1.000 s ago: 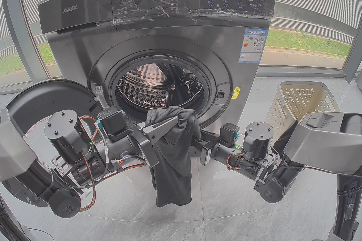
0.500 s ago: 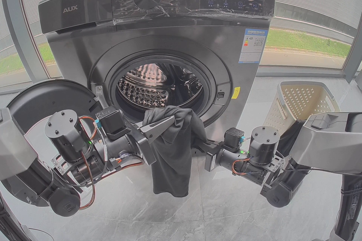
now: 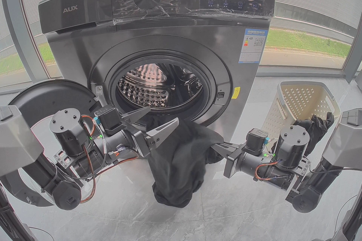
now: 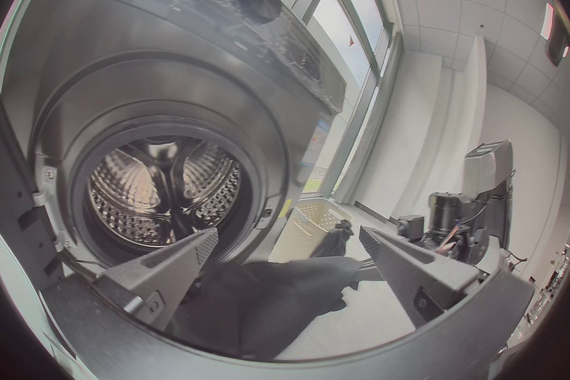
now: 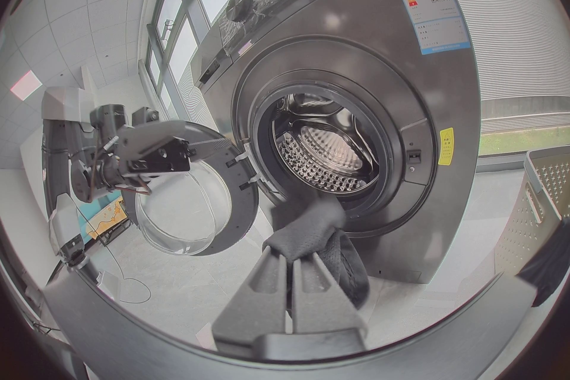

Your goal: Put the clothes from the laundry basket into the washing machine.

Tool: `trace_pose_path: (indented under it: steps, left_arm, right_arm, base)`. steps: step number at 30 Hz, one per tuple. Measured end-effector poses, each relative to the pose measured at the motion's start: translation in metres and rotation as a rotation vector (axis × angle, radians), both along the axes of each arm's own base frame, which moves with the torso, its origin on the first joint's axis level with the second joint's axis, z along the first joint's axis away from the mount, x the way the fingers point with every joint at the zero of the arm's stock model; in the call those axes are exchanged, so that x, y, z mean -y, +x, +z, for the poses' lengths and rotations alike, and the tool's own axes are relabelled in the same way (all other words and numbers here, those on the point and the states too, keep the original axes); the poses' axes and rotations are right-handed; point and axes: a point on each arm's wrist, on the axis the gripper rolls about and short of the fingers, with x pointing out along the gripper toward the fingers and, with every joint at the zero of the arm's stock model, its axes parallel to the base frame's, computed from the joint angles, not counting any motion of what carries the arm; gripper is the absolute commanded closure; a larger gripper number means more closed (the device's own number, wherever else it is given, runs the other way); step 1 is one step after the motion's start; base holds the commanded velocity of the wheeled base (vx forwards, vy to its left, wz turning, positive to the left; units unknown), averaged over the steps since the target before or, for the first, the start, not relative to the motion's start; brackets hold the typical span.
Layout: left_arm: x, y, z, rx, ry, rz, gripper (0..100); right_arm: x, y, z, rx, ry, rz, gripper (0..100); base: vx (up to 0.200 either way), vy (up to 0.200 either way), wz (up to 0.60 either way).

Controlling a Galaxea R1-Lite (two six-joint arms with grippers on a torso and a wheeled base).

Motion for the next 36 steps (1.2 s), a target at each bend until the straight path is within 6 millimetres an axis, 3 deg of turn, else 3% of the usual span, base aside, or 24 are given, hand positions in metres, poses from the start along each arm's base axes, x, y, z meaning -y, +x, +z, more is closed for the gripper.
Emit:
trace_pose_path:
  steps: [8, 19, 30, 36]
  left_arm:
    - [-0.006, 0.006, -0.008, -0.018, 0.015, 0.030, 0]
    - [-0.003, -0.007, -0.019, -0.056, 0.054, -0.007, 0]
    - [0.005, -0.027, -0.041, -0.059, 0.192, -0.084, 0]
    - [0.017, -0.019, -0.053, -0.068, 0.210, -0.095, 0]
  right_arm:
    - [0.003, -0.004, 0.007, 0.011, 0.013, -0.010, 100]
    - [-0.001, 0.002, 0.018, 0.053, 0.047, -0.037, 100]
    - [-0.027, 0.012, 0.044, 0.105, 0.153, -0.056, 100]
    - [-0.045, 0.011, 0.055, 0.099, 0.198, -0.048, 100]
  base:
    - [0.000, 0.000, 0.00]
    - [0.000, 0.000, 0.00]
    - [0.000, 0.000, 0.00]
    - [0.000, 0.000, 0.00]
